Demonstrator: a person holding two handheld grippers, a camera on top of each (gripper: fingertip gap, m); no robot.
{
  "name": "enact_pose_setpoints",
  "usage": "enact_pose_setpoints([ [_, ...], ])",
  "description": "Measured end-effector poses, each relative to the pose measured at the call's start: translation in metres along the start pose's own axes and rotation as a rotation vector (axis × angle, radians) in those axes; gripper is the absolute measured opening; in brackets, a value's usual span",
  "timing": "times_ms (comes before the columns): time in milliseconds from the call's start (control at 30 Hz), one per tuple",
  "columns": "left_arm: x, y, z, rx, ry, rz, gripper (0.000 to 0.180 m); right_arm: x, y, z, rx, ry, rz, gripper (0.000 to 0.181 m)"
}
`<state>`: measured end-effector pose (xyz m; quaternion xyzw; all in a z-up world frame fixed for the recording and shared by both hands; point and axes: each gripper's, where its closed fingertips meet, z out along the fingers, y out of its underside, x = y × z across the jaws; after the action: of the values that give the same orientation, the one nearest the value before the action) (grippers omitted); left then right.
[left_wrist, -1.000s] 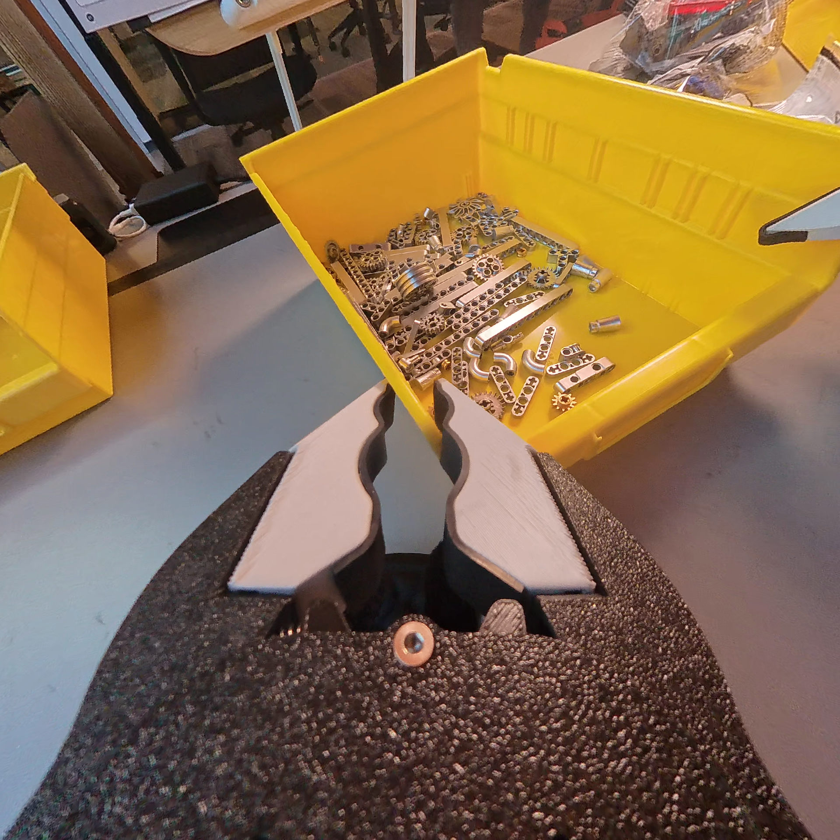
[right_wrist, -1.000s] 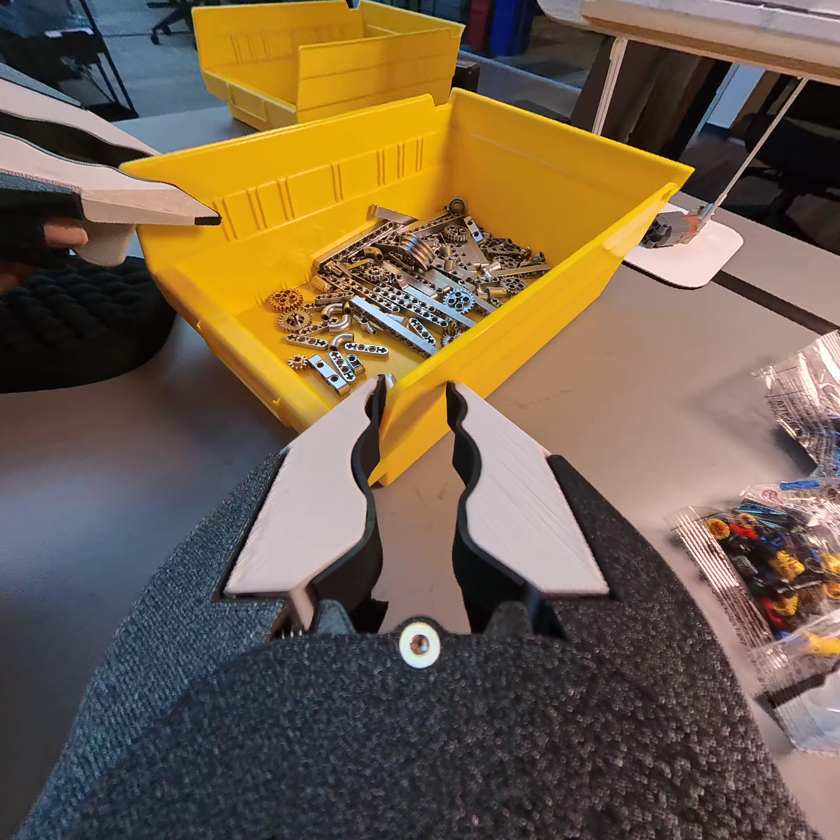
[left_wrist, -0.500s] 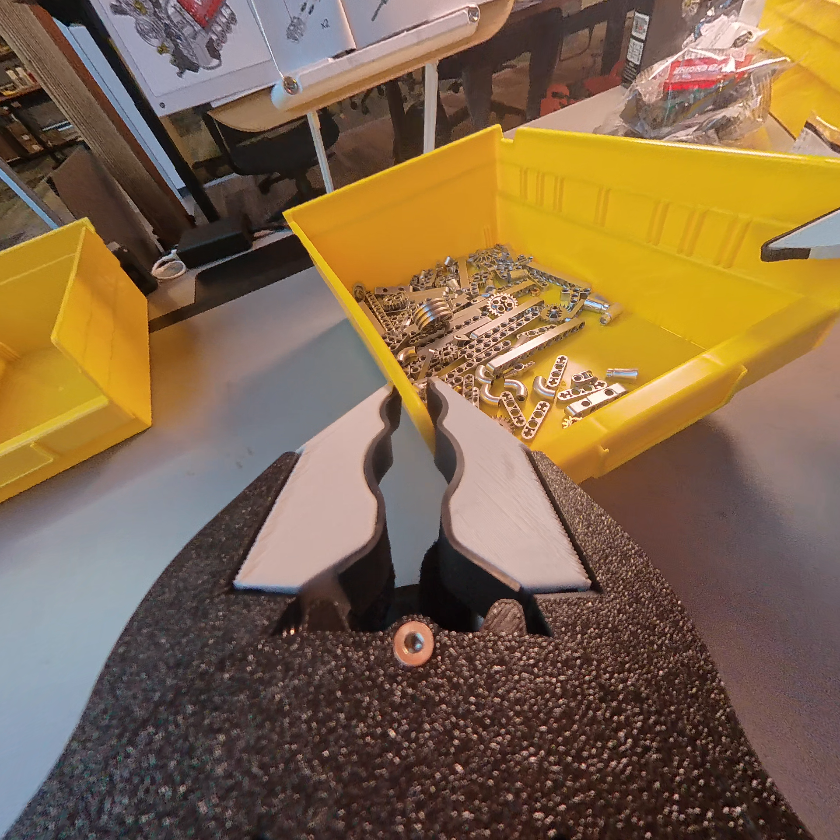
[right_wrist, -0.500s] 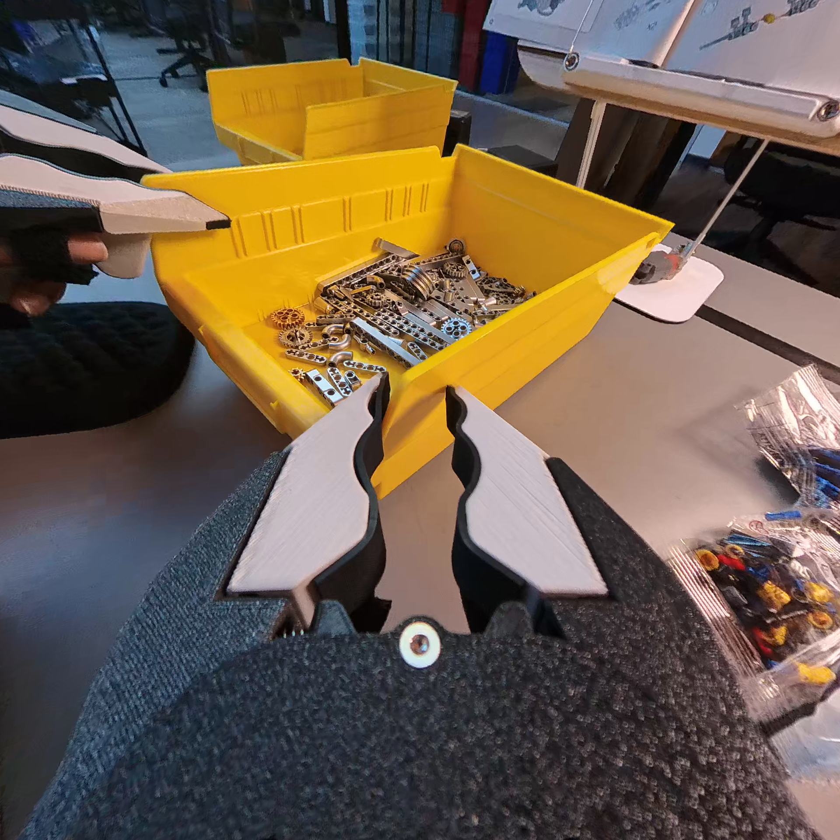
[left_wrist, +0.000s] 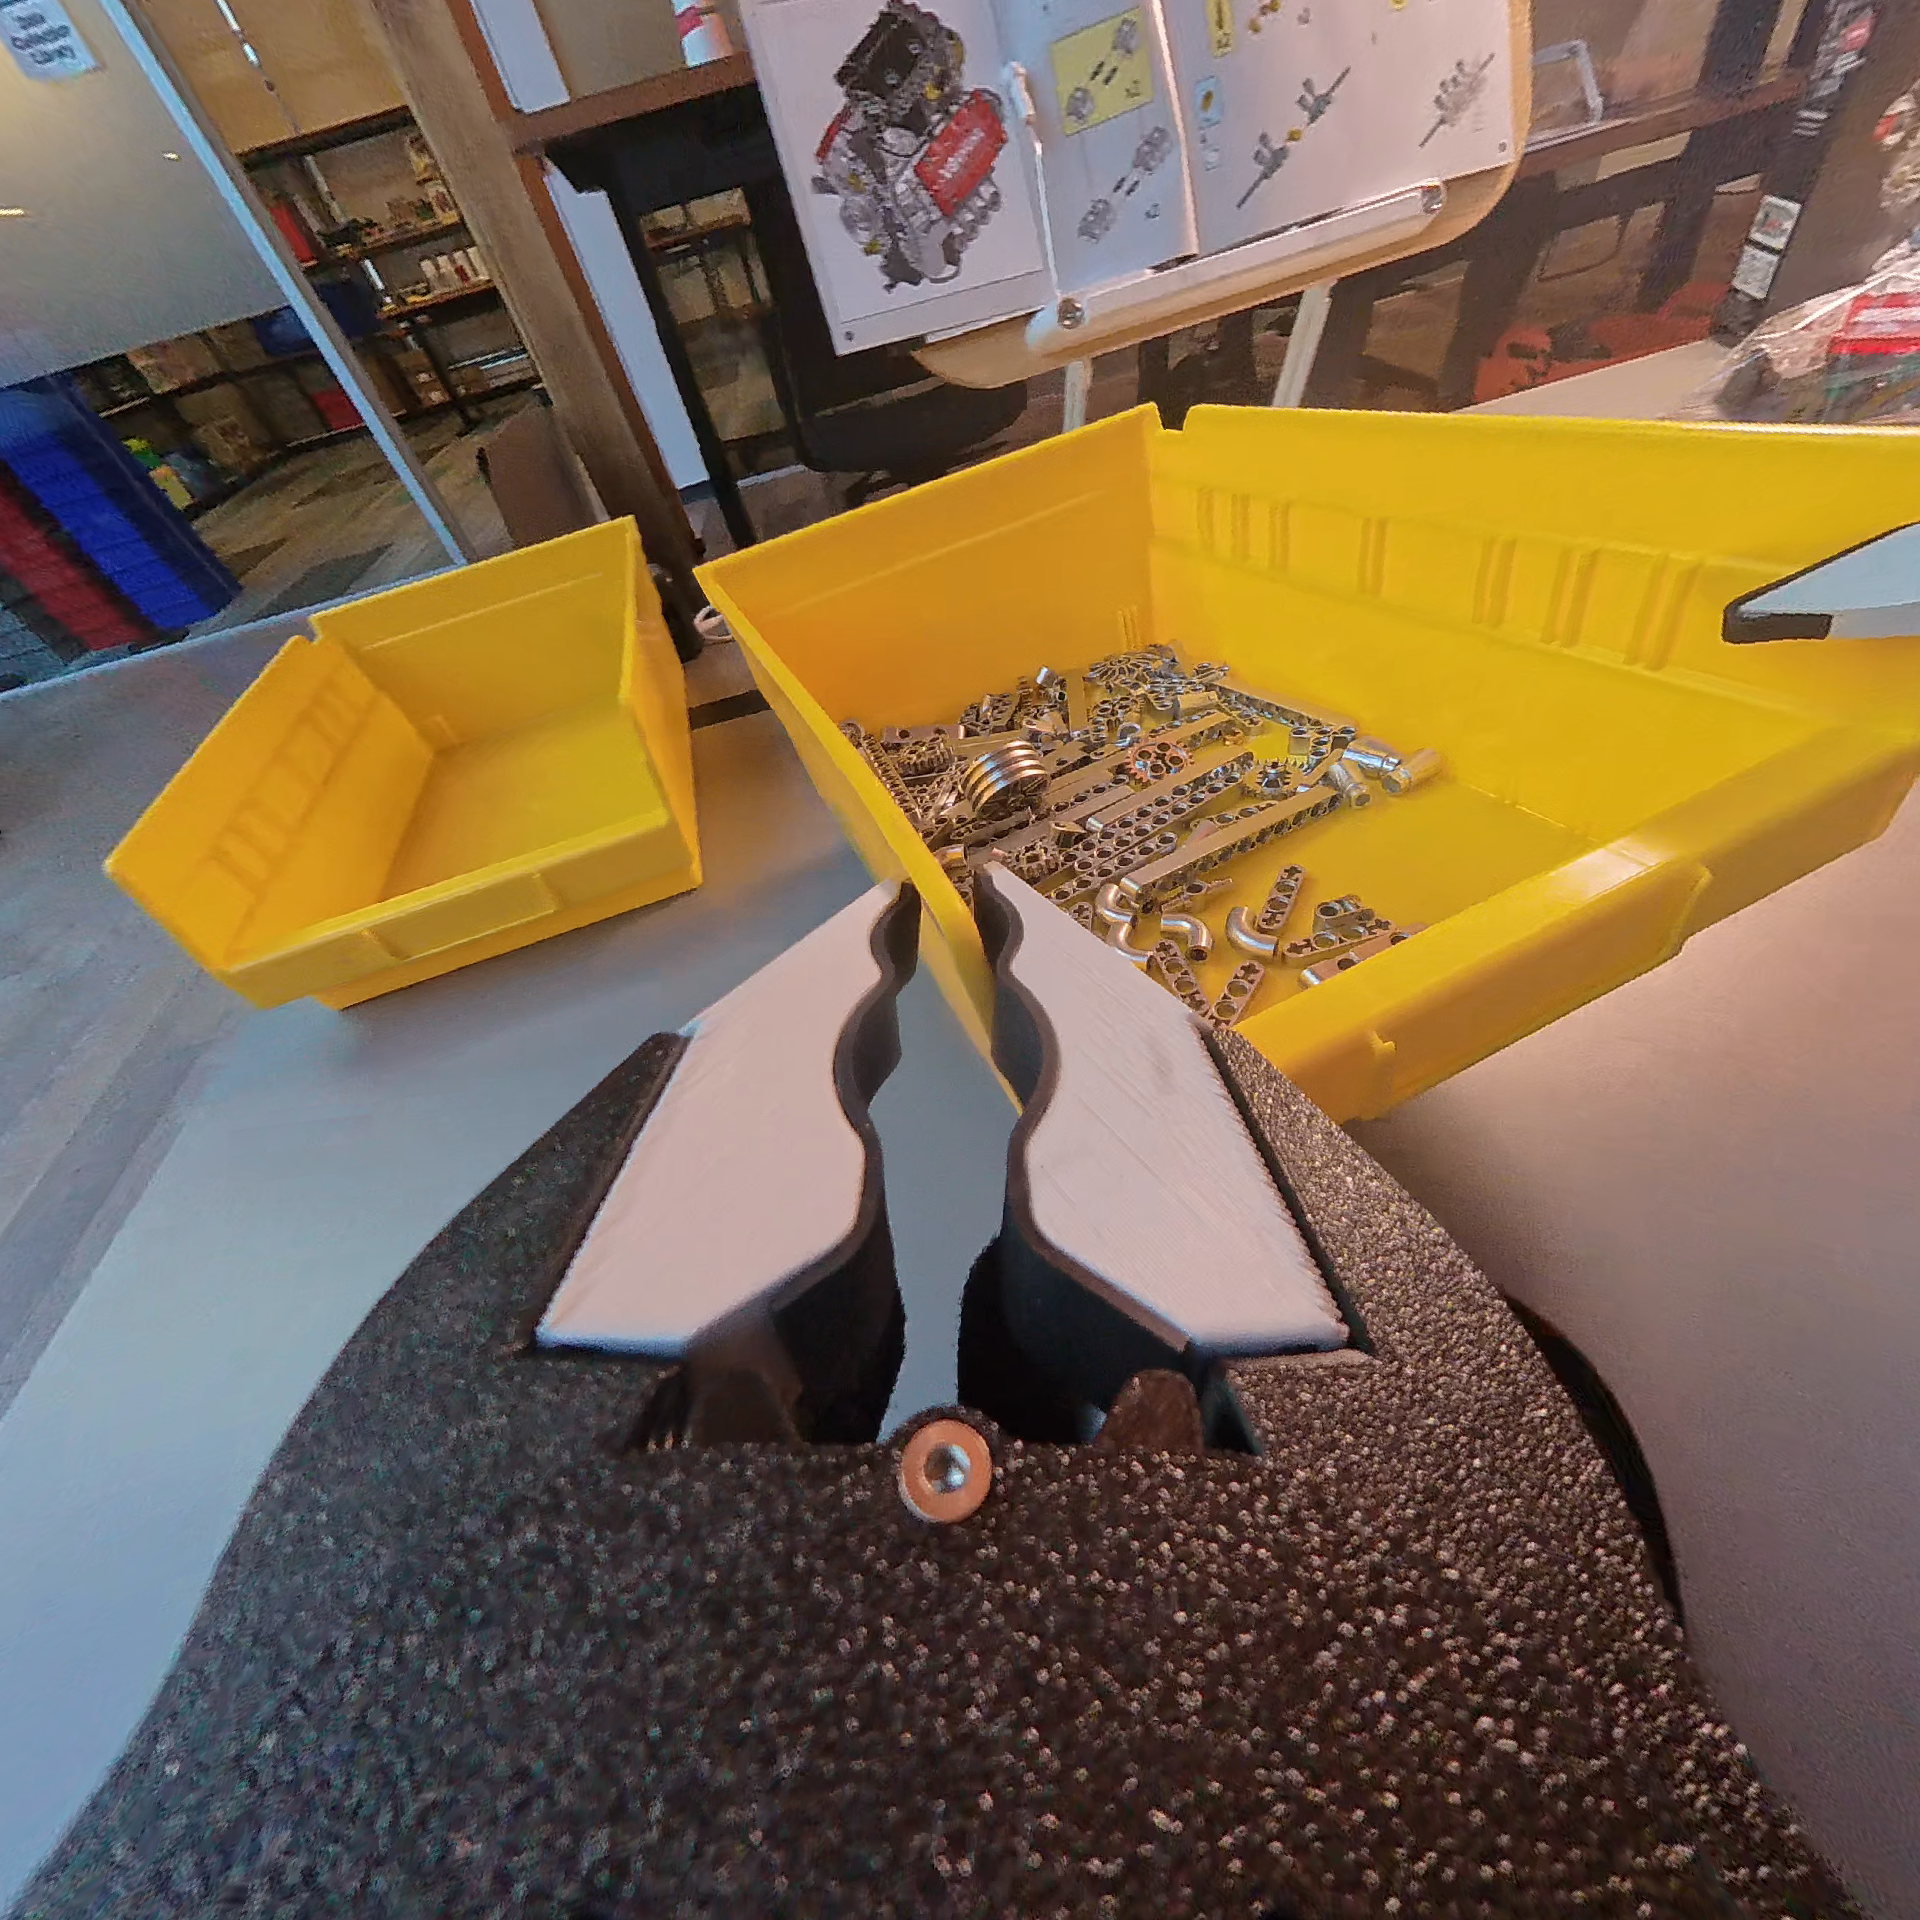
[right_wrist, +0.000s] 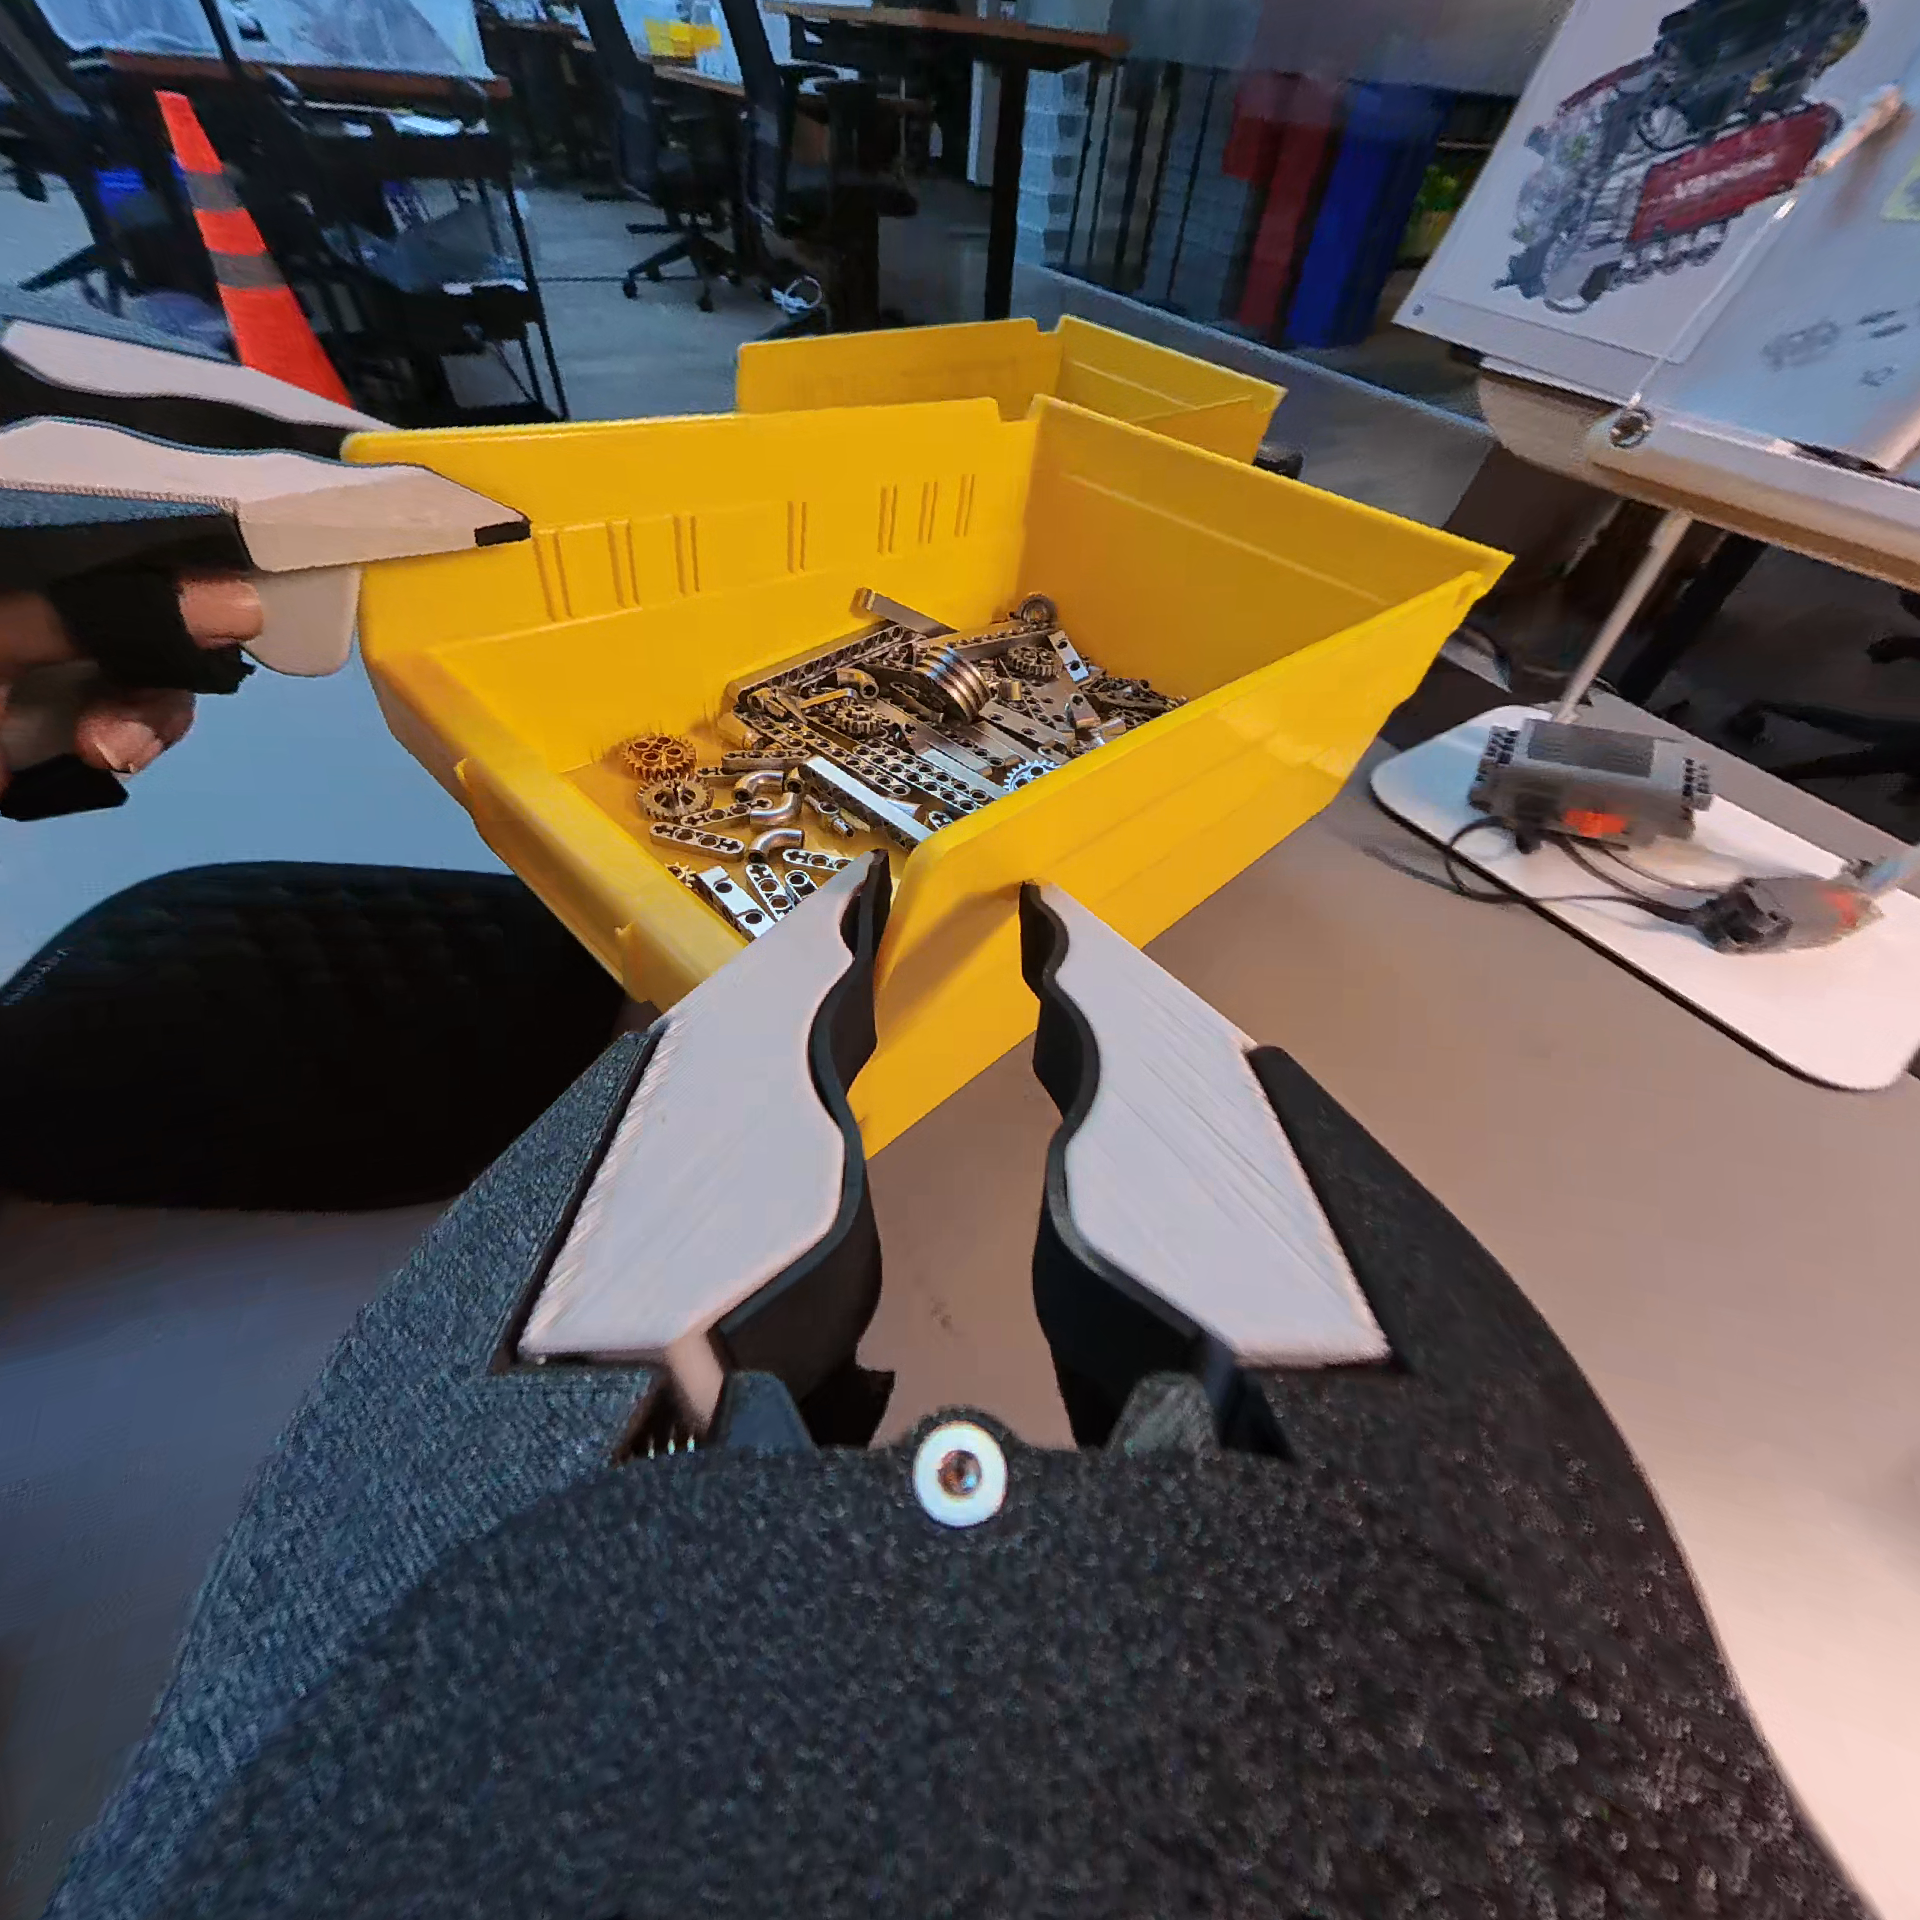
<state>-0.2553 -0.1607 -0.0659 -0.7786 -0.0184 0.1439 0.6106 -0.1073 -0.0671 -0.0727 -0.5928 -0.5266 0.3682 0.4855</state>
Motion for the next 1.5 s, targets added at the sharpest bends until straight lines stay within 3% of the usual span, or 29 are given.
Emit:
enact_pose_setpoints([
  [733,-0.1,0.048,-0.109,-0.195,-0.354,0.125,0.008,-0.11,-0.014,0.103,-0.051,-0.402,-0.08,0.024],
  [967,-0.106,0.089,-0.125,-0.28,-0.351,0.118,0.015,-0.127,-0.004,0.131,-0.104,-0.44,-0.171,0.024],
  [1100,-0.101,0.114,-0.127,-0.343,-0.289,0.069,0.021,-0.132,0.011,0.144,-0.146,-0.47,-0.122,0.024],
  [1300,-0.106,0.098,-0.132,-0.242,-0.219,-0.086,0.035,-0.134,0.009,0.156,-0.14,-0.521,-0.051,0.029],
  [1400,-0.125,0.066,-0.147,-0.107,-0.325,-0.04,0.033,-0.13,0.01,0.153,-0.153,-0.53,-0.044,0.037],
  [1500,-0.134,0.041,-0.151,-0.091,-0.355,0.021,0.033,-0.116,0.01,0.13,-0.145,-0.531,-0.098,0.039],
])
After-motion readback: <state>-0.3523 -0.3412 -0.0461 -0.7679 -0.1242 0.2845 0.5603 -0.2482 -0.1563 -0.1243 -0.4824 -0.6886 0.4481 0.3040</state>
